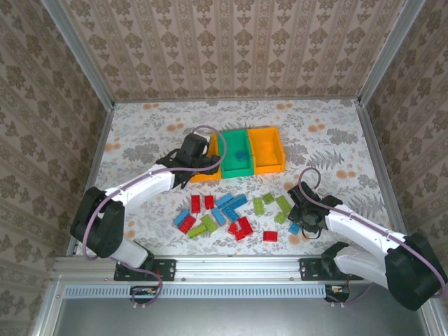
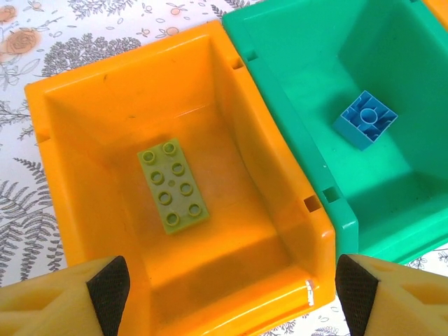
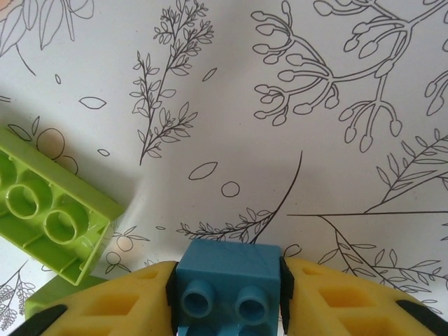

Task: Sort the legos into containers by color

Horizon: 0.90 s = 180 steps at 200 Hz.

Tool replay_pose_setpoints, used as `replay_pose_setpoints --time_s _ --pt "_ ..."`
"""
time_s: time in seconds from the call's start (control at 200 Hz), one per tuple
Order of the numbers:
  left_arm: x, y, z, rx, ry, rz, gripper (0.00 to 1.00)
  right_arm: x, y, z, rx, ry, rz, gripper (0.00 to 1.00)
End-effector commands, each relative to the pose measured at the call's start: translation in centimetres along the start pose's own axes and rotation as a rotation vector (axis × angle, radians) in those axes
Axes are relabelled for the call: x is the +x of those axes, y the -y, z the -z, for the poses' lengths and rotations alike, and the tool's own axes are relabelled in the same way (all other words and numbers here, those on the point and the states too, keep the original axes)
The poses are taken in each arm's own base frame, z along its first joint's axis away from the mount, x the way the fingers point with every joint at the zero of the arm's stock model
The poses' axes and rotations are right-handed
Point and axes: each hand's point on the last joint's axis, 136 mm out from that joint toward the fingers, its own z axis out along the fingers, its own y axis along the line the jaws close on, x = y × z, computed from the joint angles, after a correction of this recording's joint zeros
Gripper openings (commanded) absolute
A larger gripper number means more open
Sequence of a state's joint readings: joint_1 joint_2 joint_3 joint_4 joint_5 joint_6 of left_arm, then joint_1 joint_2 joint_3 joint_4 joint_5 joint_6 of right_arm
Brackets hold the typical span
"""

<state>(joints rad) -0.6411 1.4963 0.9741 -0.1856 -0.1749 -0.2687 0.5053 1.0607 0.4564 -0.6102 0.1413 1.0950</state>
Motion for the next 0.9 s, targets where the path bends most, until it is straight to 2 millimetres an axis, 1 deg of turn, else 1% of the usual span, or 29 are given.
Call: replay_pose_setpoints --time_s 0.0,0.09,0.175,0.265,0.345,0.405,0.47,0.53,0.57,0.6,0.61,0.615,0.655,0.67,0.69,0.7,0.745,0.75,0.755,0.77,0.835,0.87,0.895 --pt "-0.3 -0.3 1.0 -0.017 0.029 0.018 0.81 0.9 0.7 -1.0 0.015 -0.037 0.002 0.38" --pt "0.0 -0.6 1.3 -0.024 0.031 0.021 0.81 1.0 0.7 -1.2 0.018 -0.042 0.005 0.31" --pt "0.3 -1.1 1.7 -0.045 0.041 0.027 0.82 0.3 0.4 -0.5 0.021 -0.015 0.023 0.26" --pt "0.7 -1.7 2.4 -0.061 0.048 0.037 0.82 -1.4 -0.9 1.3 -0.006 0.041 0.056 0.25" --pt "1.4 -2.1 2.9 -0.073 0.047 0.044 0.82 -3.3 -3.2 3.6 -0.063 0.096 0.096 0.25" --pt "1.9 -2.5 3.3 -0.086 0.047 0.051 0.83 -4.8 -5.2 5.5 -0.109 0.137 0.135 0.25" --pt "2.5 -3.0 3.8 -0.097 0.048 0.061 0.83 -6.3 -7.9 7.3 -0.170 0.174 0.178 0.25" --pt "3.2 -3.3 4.0 -0.105 0.045 0.067 0.84 -7.5 -10.6 8.4 -0.226 0.196 0.214 0.25" --pt "3.7 -3.5 4.1 -0.108 0.041 0.071 0.84 -8.1 -12.5 8.7 -0.256 0.196 0.241 0.25" --pt "4.0 -3.5 4.3 -0.107 0.041 0.073 0.84 -8.8 -14.3 9.3 -0.294 0.203 0.258 0.25" --pt "4.1 -3.6 4.3 -0.107 0.039 0.073 0.84 -8.7 -14.7 9.0 -0.295 0.195 0.270 0.25" --pt "4.2 -3.6 4.3 -0.108 0.038 0.072 0.84 -9.0 -15.2 9.3 -0.307 0.199 0.269 0.25" --pt "4.7 -3.7 4.3 -0.113 0.029 0.073 0.84 -9.4 -17.2 9.2 -0.328 0.186 0.299 0.25" --pt "4.9 -3.8 4.3 -0.117 0.024 0.073 0.84 -9.7 -18.4 9.4 -0.354 0.193 0.307 0.25" --pt "5.1 -3.9 4.3 -0.122 0.017 0.075 0.84 -10.1 -19.5 9.7 -0.374 0.199 0.319 0.25" --pt "5.3 -4.0 4.3 -0.125 0.012 0.074 0.84 -10.1 -20.0 9.1 -0.367 0.189 0.328 0.25" --pt "6.1 -4.3 4.4 -0.137 -0.008 0.078 0.84 -10.5 -22.3 8.7 -0.385 0.183 0.364 0.25" --pt "6.2 -4.4 4.4 -0.139 -0.010 0.079 0.84 -10.4 -22.4 8.3 -0.379 0.176 0.369 0.25" --pt "6.2 -4.4 4.4 -0.140 -0.012 0.080 0.84 -10.7 -22.8 8.6 -0.387 0.182 0.370 0.25" --pt "6.4 -4.5 4.4 -0.144 -0.018 0.083 0.84 -10.7 -23.2 8.0 -0.379 0.175 0.380 0.25" --pt "7.7 -4.7 4.5 -0.150 -0.048 0.104 0.84 -11.5 -25.8 7.2 -0.381 0.175 0.418 0.26" --pt "8.5 -4.7 4.5 -0.141 -0.064 0.120 0.84 -11.8 -26.9 6.6 -0.379 0.171 0.434 0.26" --pt "9.0 -4.6 4.5 -0.132 -0.073 0.129 0.84 -12.1 -27.7 6.5 -0.385 0.173 0.444 0.26"
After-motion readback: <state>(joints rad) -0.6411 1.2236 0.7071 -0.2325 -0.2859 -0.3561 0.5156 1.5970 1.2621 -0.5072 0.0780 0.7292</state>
